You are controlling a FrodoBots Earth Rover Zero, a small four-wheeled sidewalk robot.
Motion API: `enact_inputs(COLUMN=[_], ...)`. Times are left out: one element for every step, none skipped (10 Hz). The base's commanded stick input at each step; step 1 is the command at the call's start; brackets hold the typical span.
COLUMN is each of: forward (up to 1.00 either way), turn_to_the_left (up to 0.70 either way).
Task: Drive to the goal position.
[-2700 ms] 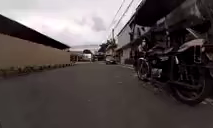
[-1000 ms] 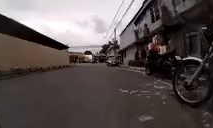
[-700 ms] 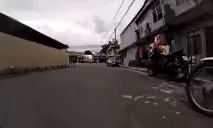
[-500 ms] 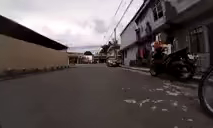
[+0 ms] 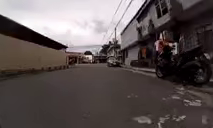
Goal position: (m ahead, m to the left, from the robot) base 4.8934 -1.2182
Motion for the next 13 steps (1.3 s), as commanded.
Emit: enact_inputs(forward=[1.00, 1.00, 1.00, 1.00, 1.00, 1.00, 1.00, 1.00, 1.00, 1.00, 1.00, 1.00, 1.00], turn_to_the_left=[0.00, 0.00, 0.00, 0.00, 0.00, 0.00, 0.00, 0.00, 0.00, 0.00, 0.00, 0.00, 0.00])
